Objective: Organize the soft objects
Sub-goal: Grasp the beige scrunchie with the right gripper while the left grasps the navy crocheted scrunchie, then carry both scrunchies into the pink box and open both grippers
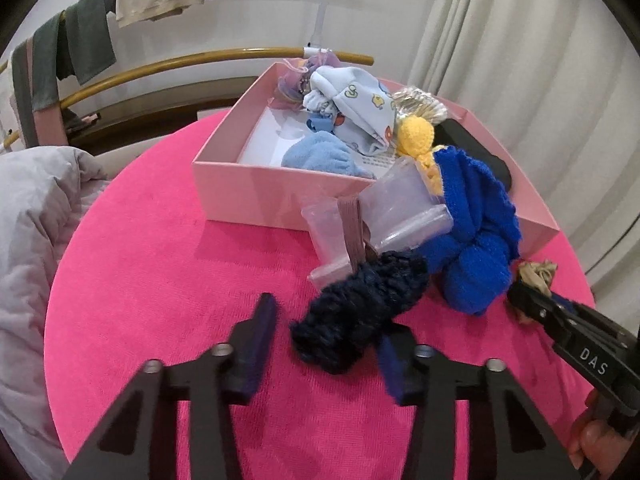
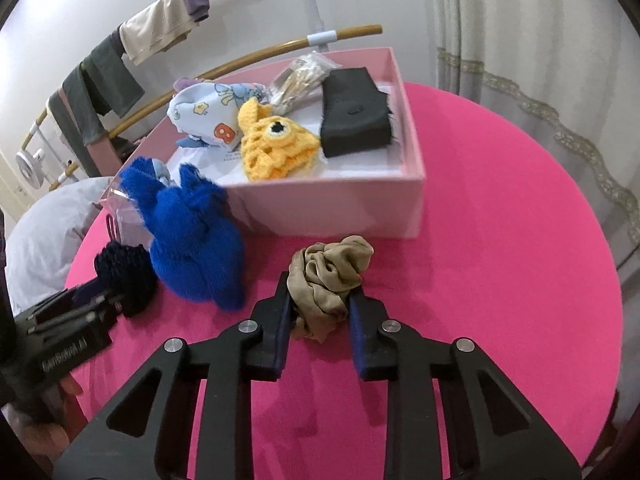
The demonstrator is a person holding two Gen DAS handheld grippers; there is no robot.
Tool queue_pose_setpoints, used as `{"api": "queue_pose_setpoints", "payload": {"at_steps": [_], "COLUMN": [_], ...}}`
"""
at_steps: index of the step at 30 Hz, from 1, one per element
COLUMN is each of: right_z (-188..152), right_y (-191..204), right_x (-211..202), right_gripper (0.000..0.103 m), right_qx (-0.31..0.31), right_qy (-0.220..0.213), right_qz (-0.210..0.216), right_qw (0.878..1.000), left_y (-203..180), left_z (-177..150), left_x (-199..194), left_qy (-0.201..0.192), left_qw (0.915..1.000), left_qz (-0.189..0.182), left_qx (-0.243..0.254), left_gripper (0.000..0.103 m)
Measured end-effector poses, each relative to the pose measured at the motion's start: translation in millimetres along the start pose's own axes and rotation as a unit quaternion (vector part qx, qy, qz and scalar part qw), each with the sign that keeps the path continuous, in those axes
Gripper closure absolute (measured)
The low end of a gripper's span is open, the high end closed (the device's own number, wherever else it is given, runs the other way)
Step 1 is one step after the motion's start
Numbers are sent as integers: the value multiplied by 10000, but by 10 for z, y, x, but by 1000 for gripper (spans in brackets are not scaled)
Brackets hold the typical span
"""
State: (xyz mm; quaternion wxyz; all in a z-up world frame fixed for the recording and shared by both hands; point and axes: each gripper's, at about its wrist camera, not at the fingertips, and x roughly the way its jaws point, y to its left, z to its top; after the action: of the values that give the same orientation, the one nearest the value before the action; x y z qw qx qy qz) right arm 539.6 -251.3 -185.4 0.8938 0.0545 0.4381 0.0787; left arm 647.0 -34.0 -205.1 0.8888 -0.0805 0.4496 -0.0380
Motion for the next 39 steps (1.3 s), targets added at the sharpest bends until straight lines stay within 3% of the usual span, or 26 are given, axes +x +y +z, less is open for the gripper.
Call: {"api": "queue_pose_setpoints", "payload": {"at_steps": [4,11,16,27,39], "right_z": [-87,-210,-246,-251,-145], "right_y": [-41,2,87,392,744], "right_x": [-130,-260,-355,-692,-1240], "right_gripper": [80,80,80,80,80], "right_qx": [68,37,-24,-245,-571], "right_qy": [19,49,7,-269,-841], "right_qz": [-13,-23,-5,147,217], "right_qw": [10000,10000,10000,9992,9946], "left_y": [65,164,205,125,81], "left_z": [-73,-209,-238,-345,-393], "left_x": [-108,-344,-492,-1073,-1887], "left_qy": [14,-80,-139,-530,-1049], "left_qw": [10000,10000,9999,9980,9936], "left_qz": [-45,-14,-72,192,104], "left_qx": [36,56,31,301,410], "left_gripper": [80,81,89,90,90]}}
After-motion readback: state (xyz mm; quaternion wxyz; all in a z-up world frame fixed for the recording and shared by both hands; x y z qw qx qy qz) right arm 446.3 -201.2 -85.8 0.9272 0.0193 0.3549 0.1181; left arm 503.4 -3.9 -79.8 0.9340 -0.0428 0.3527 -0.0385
